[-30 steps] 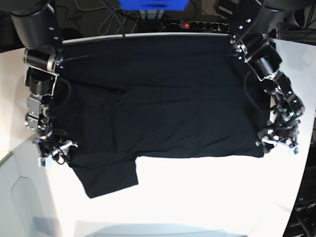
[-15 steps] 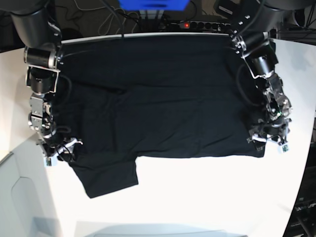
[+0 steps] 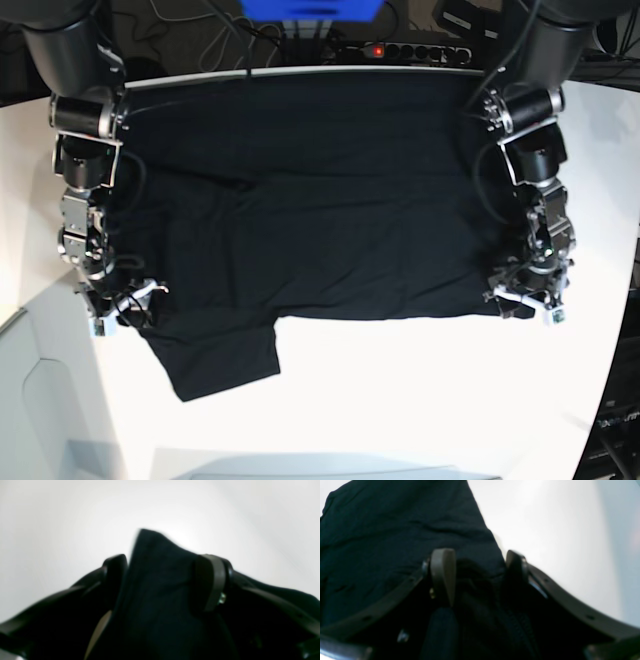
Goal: Fold the T-shirt properly
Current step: 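Move both grippers to the shirt's side edges midway along the body, then grasp the side edges of the shirt with both grippers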
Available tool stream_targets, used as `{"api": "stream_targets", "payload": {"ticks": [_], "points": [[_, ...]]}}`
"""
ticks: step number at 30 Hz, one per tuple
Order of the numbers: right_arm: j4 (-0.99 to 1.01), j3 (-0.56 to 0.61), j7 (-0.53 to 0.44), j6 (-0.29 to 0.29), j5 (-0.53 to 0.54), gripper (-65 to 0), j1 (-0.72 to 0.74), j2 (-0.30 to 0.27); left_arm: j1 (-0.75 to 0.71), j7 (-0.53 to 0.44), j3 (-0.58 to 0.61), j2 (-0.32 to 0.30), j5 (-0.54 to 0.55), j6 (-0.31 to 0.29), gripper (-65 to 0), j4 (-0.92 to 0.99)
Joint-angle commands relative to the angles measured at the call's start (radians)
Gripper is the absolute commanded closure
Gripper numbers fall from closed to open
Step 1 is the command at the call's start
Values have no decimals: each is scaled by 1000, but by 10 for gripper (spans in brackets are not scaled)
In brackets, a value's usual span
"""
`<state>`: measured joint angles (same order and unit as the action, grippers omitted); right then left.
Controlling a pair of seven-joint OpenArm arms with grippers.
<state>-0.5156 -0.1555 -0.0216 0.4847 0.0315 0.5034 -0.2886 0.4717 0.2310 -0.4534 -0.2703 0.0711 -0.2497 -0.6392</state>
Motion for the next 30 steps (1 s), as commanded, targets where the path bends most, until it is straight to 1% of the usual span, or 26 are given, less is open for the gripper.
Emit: {"api": "stream_targets", "payload": {"ticks": [1, 7, 8, 10, 12, 15, 18, 19, 23, 25, 27, 30], "points": [[8, 6, 94, 10, -31, -326, -4, -2, 26, -14, 2, -16, 5, -3, -415, -11], [8, 6, 94, 10, -31, -325, -15, -2, 37, -14, 6, -17, 5, -3, -410, 40], [8, 6, 94, 10, -31, -324, -16, -2, 42, -14, 6, -17, 5, -3, -399, 61], [8, 6, 94, 10, -31, -315, -16, -2, 42, -17, 6, -27, 5, -3, -340, 101], [8, 6, 94, 10, -31, -283, -16, -2, 42, -17, 6, -30, 6, -3, -261, 114], [8, 6, 94, 10, -31, -208, -16, -2, 42, -17, 6, -30, 6, -3, -129, 114], [8, 6, 96, 10, -31, -127, -16, -2, 42, -15, 6, -30, 6, -3, -12, 114], [8, 6, 98, 10, -31, -99, -16, -2, 42, -14, 6, -30, 6, -3, 0, 114], [8, 6, 101, 10, -31, 0, -16, -4, 40, -6, 6, -30, 12, -3, 0, 108], [7, 6, 94, 10, -31, 0, -16, -4, 37, -5, 3, -30, 12, -3, 0, 80], [-13, -2, 93, 10, -31, 0, -16, -5, 19, 8, 3, -28, 14, -3, 0, 9], [-133, -3, 94, 10, -26, 0, -59, -5, -34, 80, 0, -25, 14, -3, 0, -136]]}}
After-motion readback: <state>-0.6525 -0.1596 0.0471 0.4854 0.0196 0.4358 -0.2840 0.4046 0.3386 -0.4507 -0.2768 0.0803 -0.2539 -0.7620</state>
